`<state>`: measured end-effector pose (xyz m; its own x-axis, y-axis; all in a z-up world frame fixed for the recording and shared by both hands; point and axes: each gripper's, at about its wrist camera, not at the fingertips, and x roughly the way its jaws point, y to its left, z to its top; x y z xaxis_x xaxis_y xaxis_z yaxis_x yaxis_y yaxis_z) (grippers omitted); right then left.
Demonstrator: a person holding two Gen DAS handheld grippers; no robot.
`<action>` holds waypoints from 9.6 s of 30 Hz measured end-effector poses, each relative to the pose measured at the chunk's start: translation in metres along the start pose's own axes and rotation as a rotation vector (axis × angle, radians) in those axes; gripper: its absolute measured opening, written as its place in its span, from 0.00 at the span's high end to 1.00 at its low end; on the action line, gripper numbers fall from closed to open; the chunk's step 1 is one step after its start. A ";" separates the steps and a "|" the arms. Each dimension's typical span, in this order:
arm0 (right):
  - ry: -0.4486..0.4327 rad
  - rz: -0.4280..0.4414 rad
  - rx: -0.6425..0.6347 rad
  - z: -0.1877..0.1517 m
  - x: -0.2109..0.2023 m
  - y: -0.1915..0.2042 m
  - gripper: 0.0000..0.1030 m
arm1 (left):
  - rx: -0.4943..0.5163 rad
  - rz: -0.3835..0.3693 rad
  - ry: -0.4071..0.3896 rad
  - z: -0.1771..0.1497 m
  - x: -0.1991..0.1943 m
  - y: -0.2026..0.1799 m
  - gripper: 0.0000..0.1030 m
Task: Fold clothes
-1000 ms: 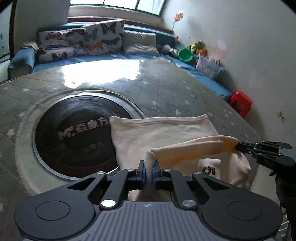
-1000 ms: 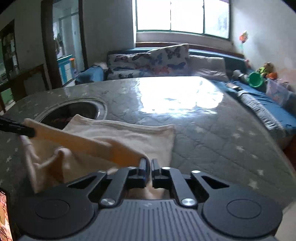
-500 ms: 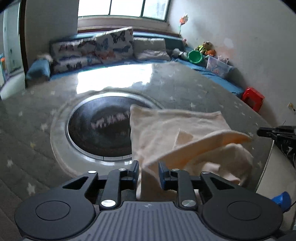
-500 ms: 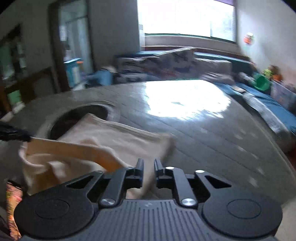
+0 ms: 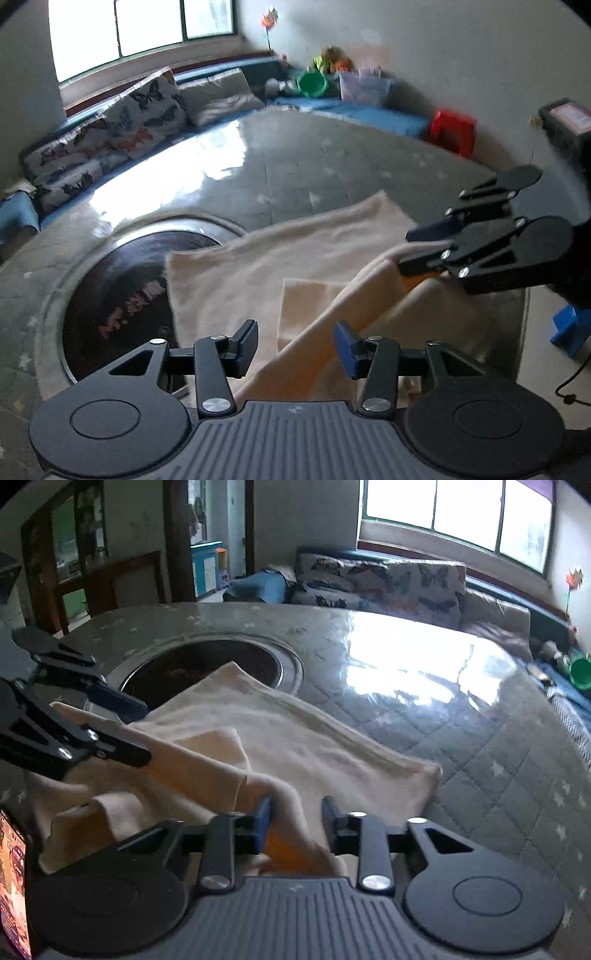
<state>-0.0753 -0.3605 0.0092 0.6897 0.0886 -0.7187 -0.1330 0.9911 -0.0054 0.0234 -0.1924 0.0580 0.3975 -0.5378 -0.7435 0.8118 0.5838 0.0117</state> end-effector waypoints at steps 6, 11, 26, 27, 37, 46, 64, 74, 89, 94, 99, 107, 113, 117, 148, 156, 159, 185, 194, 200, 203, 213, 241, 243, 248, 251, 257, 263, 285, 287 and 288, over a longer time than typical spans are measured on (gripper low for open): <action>-0.058 -0.060 0.017 -0.012 -0.015 -0.005 0.96 | -0.032 -0.005 -0.026 -0.009 -0.003 0.006 0.95; -0.122 -0.199 0.098 -0.021 -0.040 -0.023 0.97 | -0.161 0.113 -0.117 -0.017 -0.037 0.034 0.96; -0.038 -0.379 0.349 -0.087 -0.080 -0.046 0.96 | -0.536 0.420 -0.112 -0.123 -0.117 0.107 0.96; -0.043 -0.376 0.355 -0.088 -0.083 -0.047 0.95 | -0.549 0.430 -0.100 -0.129 -0.119 0.109 0.96; -0.152 -0.336 0.347 -0.066 -0.108 -0.054 0.81 | -0.568 0.488 -0.058 -0.151 -0.139 0.116 0.95; -0.110 -0.178 0.290 -0.006 -0.031 -0.079 0.74 | -0.349 0.313 -0.094 -0.060 -0.071 0.087 0.74; 0.046 -0.172 0.288 0.020 0.055 -0.104 0.67 | -0.297 0.253 0.013 -0.001 0.051 0.088 0.56; 0.044 -0.167 0.251 0.033 0.062 -0.095 0.90 | -0.255 0.227 -0.014 0.000 0.055 0.083 0.94; -0.058 -0.042 0.098 0.137 0.124 -0.018 0.91 | -0.395 0.417 -0.088 -0.027 -0.017 0.167 0.94; -0.086 -0.007 0.065 0.176 0.154 0.008 0.91 | -0.449 0.485 -0.085 -0.033 -0.027 0.205 0.94; -0.090 0.009 0.029 0.200 0.182 0.029 0.89 | -0.497 0.532 -0.071 -0.038 -0.030 0.235 0.94; -0.035 0.071 -0.014 0.181 0.161 0.024 0.82 | -0.498 0.511 -0.079 -0.053 -0.042 0.232 0.91; -0.012 0.085 -0.064 0.154 0.146 0.022 0.71 | -0.419 0.443 -0.138 -0.058 -0.068 0.190 0.86; -0.029 0.067 -0.052 0.144 0.142 0.016 0.68 | -0.339 0.380 -0.165 -0.063 -0.084 0.150 0.81; -0.298 -0.241 0.222 0.092 0.039 -0.058 0.98 | -0.191 0.264 -0.155 -0.080 -0.071 0.053 0.75; -0.230 -0.316 0.325 0.010 0.004 -0.080 0.95 | -0.202 0.245 -0.115 -0.084 -0.059 0.060 0.75; -0.214 -0.234 0.313 0.004 0.002 -0.072 0.93 | -0.205 0.247 -0.101 -0.083 -0.054 0.061 0.75; -0.054 -0.455 0.224 0.039 0.085 -0.077 0.89 | -0.081 0.117 -0.135 -0.106 -0.089 0.027 0.96; -0.163 -0.219 0.068 0.029 0.022 -0.012 0.79 | -0.092 0.125 -0.124 -0.113 -0.091 0.031 0.89; -0.137 0.209 -0.001 0.034 0.008 0.059 0.71 | -0.064 0.146 -0.127 -0.111 -0.090 0.027 0.77; -0.112 0.290 -0.041 0.035 0.018 0.084 0.68 | -0.050 0.151 -0.118 -0.111 -0.087 0.026 0.77; -0.065 0.256 -0.117 0.014 0.040 0.123 0.69 | -0.055 0.154 -0.124 -0.115 -0.087 0.025 0.93; -0.104 0.297 -0.131 0.020 0.007 0.103 0.93 | 0.001 0.069 -0.038 -0.123 -0.079 0.021 0.93; -0.090 0.308 -0.116 0.023 0.025 0.108 0.93 | -0.016 0.067 -0.047 -0.123 -0.081 0.023 0.92; -0.002 0.329 -0.143 0.005 0.049 0.115 0.92 | -0.083 0.070 -0.110 -0.129 -0.104 0.035 0.76; 0.001 0.332 -0.175 0.004 0.043 0.113 0.90 | -0.169 0.147 -0.170 -0.136 -0.124 0.055 0.73; -0.043 0.337 -0.143 0.014 0.040 0.110 0.84 | -0.469 0.542 -0.184 -0.151 -0.137 0.129 0.61; -0.013 0.342 -0.129 0.010 0.050 0.119 0.77 | -0.709 0.814 -0.114 -0.169 -0.120 0.204 0.41; -0.036 0.346 -0.158 0.019 0.049 0.124 0.73 | -0.891 1.069 -0.091 -0.222 -0.143 0.200 0.95; -0.040 0.343 -0.151 0.021 0.051 0.124 0.72 | -0.903 1.093 -0.072 -0.220 -0.142 0.197 0.95; -0.038 0.342 -0.147 0.021 0.052 0.124 0.72 | -0.904 1.113 -0.060 -0.220 -0.141 0.196 0.95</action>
<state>-0.0406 -0.2313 -0.0143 0.6132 0.4188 -0.6697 -0.4593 0.8789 0.1291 0.0326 0.1315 0.0177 0.6695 0.4367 -0.6009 -0.4646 0.8774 0.1199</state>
